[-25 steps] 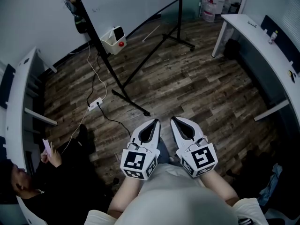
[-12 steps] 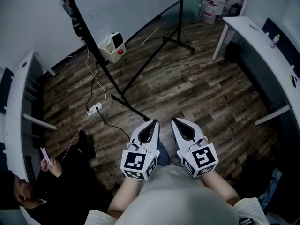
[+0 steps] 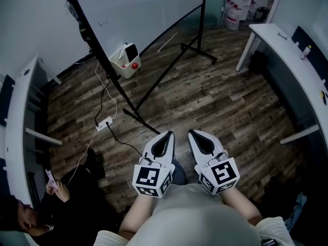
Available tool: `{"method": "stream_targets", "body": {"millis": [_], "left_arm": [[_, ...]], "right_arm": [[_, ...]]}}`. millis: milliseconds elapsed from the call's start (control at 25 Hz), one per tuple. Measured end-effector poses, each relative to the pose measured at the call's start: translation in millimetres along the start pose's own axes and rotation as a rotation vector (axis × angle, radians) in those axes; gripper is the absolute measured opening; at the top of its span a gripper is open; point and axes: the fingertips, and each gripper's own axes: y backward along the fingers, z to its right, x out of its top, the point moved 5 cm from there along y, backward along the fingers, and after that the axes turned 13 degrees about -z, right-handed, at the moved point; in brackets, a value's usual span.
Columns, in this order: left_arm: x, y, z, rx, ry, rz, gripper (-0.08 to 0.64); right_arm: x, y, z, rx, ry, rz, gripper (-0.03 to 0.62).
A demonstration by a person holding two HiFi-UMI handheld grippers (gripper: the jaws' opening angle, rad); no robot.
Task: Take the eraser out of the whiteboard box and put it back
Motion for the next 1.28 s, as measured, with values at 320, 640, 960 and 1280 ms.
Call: {"method": "stream_targets", "body": {"millis": [320,640,960,1280], "left_arm": [[18.3,-21.3,-31.6,0.016,0.013,-0.009,0.005],[40.5,-41.3,-67.7,0.028,0.014,-0.010,0.005],[60.4,-60.5,-105.3,0.035,0.018,-0.003,0.005],[77.4,-83.3,-139.1,0.021,0.013,-0.003,0.005]], "right_arm": [[21.4,-37.9,13.3,0.018,0.003,0.001,0.000],[44.6,-77.6,25.2,0.034,-0.001,0.011,0.000],[66.8,-116.9,34.0,0.052,0.005,0.024,0.000],[84.5,-155.4,43.6,0.051,0.008,0.026,0.000]]}}
